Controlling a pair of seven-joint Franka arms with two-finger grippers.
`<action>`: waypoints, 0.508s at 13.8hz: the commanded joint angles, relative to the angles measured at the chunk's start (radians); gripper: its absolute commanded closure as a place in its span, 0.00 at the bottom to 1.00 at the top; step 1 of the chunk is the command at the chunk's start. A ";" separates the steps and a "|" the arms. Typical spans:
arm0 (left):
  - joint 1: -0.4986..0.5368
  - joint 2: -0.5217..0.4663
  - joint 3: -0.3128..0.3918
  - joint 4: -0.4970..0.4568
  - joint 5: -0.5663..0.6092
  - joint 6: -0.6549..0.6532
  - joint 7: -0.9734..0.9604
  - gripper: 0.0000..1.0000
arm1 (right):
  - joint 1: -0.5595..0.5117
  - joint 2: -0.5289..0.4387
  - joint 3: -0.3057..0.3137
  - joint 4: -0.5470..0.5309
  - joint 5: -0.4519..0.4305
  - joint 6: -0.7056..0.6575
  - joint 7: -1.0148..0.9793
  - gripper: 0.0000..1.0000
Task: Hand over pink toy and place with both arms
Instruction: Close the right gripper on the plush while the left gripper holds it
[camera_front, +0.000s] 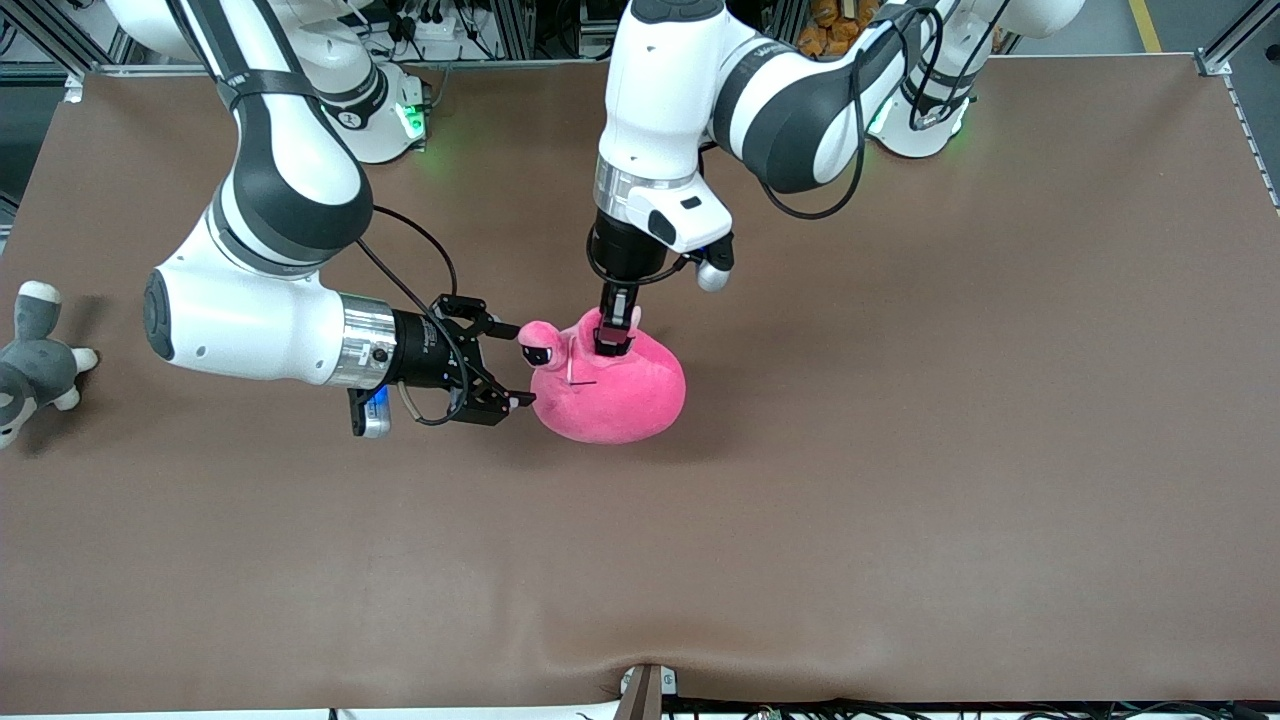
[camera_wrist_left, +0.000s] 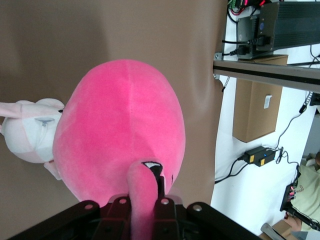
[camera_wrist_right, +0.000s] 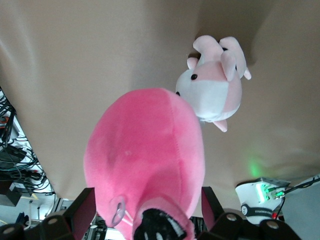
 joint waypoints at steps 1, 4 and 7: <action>-0.027 0.014 0.026 0.034 0.027 0.009 -0.020 1.00 | 0.000 -0.004 0.007 0.005 0.069 0.002 0.039 0.32; -0.025 0.014 0.030 0.034 0.027 0.009 -0.029 1.00 | 0.002 -0.003 0.007 0.005 0.081 0.000 0.037 0.60; -0.027 0.014 0.046 0.034 0.027 0.011 -0.042 1.00 | -0.001 -0.003 0.009 0.005 0.086 0.000 0.036 1.00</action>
